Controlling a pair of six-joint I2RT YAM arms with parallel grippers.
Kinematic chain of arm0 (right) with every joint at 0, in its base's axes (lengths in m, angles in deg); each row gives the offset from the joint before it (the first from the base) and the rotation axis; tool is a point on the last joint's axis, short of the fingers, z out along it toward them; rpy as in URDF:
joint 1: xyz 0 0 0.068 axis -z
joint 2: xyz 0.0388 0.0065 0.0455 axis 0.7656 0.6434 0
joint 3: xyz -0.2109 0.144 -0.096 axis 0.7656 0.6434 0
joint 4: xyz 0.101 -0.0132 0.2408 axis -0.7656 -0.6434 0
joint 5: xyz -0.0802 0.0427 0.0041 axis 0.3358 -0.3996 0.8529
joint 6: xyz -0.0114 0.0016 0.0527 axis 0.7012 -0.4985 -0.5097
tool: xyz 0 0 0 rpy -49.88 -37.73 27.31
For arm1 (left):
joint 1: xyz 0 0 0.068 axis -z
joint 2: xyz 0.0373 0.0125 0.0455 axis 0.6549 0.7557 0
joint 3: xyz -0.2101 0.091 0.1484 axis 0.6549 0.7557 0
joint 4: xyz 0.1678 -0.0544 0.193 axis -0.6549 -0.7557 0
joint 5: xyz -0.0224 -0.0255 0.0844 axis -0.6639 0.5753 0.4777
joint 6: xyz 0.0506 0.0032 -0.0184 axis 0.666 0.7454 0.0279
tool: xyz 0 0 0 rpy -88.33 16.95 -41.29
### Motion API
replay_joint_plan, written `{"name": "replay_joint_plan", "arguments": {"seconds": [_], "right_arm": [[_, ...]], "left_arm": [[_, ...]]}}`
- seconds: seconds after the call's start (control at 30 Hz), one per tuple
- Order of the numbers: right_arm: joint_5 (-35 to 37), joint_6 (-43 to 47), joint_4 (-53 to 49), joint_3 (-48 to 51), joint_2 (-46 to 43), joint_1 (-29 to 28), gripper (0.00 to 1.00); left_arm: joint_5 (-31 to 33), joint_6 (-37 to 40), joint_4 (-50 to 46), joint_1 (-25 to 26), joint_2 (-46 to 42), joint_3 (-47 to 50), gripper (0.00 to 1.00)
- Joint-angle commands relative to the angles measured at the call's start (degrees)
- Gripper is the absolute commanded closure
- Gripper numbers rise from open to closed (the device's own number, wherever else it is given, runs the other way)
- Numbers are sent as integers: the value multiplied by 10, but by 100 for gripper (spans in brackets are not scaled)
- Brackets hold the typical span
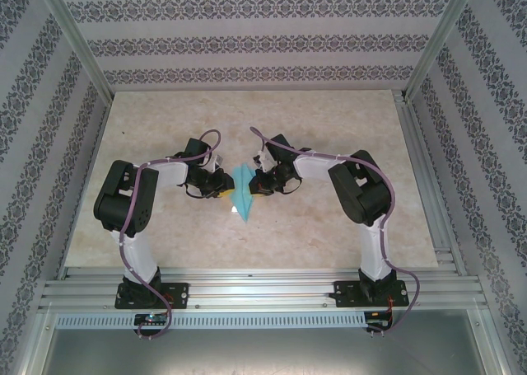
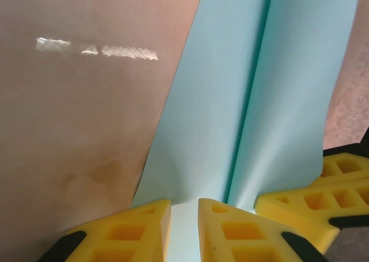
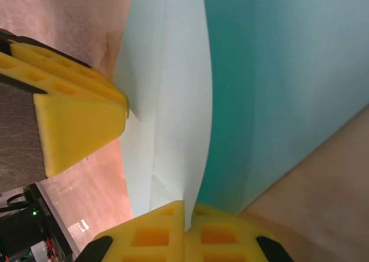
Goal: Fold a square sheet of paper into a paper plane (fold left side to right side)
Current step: Fourth fold the wing at the center of the table.
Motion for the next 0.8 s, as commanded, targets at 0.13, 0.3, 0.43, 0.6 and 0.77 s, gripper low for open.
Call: {"name": "replay_joint_plan", "arguments": {"seconds": [0.13,0.3,0.43,0.6,0.77], "right_arm": [[4,-3,4,9,-16,-8,94],[10,0,3,8,0,-9,94],[15,2,-1,4,8,-9,94],[21,7,-10,5,14,-9,94],[26,8,-11,3,18,-9,94]], "left_arm": [[47,19,-28,13,32,11,79],[47,17,-28,14,32,12,79],[48,18,-28,14,32,12,79],[48,18,-28,15,32,12,79],[48,18,-28,15,32,13,79]]}}
